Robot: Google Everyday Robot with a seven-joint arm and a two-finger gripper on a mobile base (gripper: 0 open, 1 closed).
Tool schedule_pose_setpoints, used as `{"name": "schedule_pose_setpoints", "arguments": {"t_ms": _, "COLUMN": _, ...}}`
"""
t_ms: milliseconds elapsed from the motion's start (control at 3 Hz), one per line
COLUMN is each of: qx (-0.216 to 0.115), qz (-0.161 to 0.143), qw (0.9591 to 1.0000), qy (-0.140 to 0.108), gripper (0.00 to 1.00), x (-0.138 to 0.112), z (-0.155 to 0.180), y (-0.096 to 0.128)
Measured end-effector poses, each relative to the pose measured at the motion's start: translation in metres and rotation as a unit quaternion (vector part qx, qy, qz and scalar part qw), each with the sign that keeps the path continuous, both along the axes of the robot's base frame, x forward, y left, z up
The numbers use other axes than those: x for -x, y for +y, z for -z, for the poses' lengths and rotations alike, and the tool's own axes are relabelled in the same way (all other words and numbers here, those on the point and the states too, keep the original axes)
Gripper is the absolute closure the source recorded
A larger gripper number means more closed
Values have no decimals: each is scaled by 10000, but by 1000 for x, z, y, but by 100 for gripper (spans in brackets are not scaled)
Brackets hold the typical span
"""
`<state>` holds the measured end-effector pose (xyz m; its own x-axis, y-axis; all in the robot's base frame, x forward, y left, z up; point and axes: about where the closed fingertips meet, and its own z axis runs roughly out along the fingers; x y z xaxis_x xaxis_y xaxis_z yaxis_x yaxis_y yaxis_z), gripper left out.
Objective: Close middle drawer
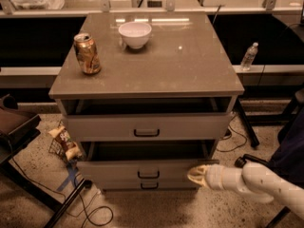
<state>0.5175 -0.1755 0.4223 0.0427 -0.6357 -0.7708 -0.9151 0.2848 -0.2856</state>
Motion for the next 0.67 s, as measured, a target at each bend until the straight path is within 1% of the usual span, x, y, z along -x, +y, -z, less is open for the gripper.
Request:
{"name": "schedule_pose_setpoints", "arguments": {"t_ms": 333, "qx": 58, "qz": 18, "qw": 10000, "qy": -14, "gripper": 100, "x": -62, "z": 5, "y": 8}}
{"name": "schedule_pose_setpoints", "arguments": {"t_ms": 667, "qx": 57, "qz": 18, "qw": 10000, "qy": -14, "gripper": 100, "x": -62, "z": 5, "y": 8}}
